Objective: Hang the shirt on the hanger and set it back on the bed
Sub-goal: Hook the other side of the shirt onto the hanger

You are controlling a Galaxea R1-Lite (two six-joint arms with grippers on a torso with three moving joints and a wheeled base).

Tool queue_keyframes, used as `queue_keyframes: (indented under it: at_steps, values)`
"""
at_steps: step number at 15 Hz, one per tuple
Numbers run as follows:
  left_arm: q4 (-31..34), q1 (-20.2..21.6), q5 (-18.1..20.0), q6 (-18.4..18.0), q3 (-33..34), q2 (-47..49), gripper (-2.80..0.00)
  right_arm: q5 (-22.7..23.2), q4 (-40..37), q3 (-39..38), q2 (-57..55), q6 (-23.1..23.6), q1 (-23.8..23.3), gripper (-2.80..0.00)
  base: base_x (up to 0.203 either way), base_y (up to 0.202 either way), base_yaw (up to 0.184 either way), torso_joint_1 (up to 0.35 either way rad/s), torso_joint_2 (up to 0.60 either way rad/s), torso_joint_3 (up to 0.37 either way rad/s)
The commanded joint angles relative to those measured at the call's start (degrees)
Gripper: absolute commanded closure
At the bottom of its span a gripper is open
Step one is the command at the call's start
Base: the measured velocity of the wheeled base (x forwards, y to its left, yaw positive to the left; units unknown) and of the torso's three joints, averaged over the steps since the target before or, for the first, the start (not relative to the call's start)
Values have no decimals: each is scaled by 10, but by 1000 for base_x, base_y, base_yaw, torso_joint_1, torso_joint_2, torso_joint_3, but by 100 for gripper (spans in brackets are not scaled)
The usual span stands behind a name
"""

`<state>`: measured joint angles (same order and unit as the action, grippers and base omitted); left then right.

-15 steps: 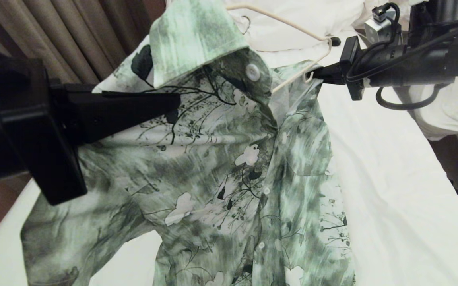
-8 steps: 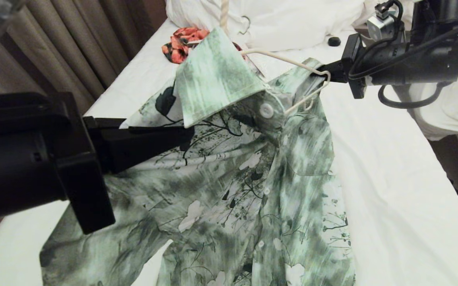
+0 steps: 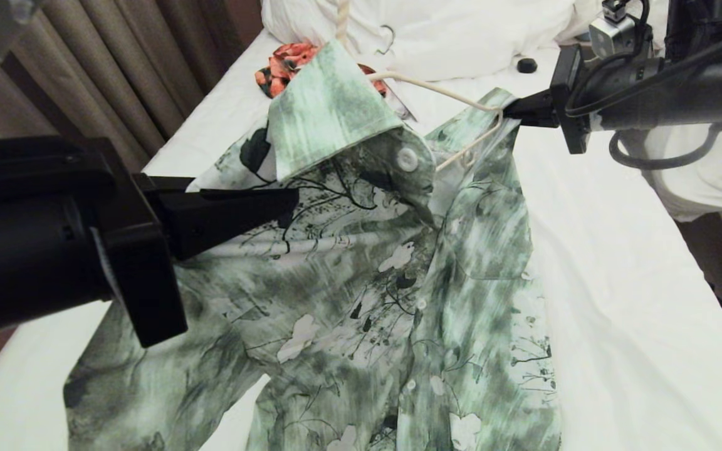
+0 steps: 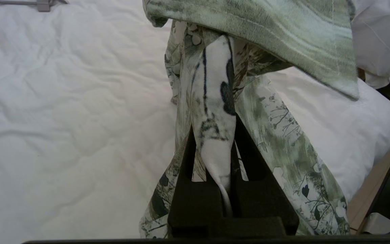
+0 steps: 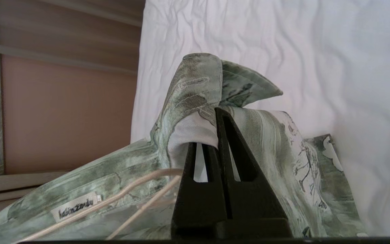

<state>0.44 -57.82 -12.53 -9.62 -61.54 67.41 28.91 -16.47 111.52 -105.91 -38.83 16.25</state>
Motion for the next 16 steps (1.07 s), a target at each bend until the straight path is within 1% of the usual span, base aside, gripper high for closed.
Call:
queue_keyframes:
  at_steps: [1,5,7,9,11,14,16]
  values:
    - [2,2,-3,-7,-1,1,0,2,-1,1,9,-2,0,0,0,0,0,0,0,0]
    - [3,1,-13,-13,0,2,0,2,-5,0,27,-1,1,0,0,0,0,0,0,0]
    - [2,1,-14,-25,-3,6,0,2,-23,1,37,-1,5,0,0,0,0,0,0,0]
    - [3,-2,-14,-25,-12,14,0,2,-25,3,43,1,12,0,0,0,0,0,0,0]
    - [0,-8,-13,-25,-17,29,0,2,-24,13,51,11,29,0,0,0,0,0,0,0]
    - [-3,-14,-13,-25,-33,53,0,2,-26,12,71,40,55,0,0,0,0,0,0,0]
    - [-3,-13,-14,-25,-45,67,0,3,-34,12,81,44,64,0,0,0,0,0,0,0]
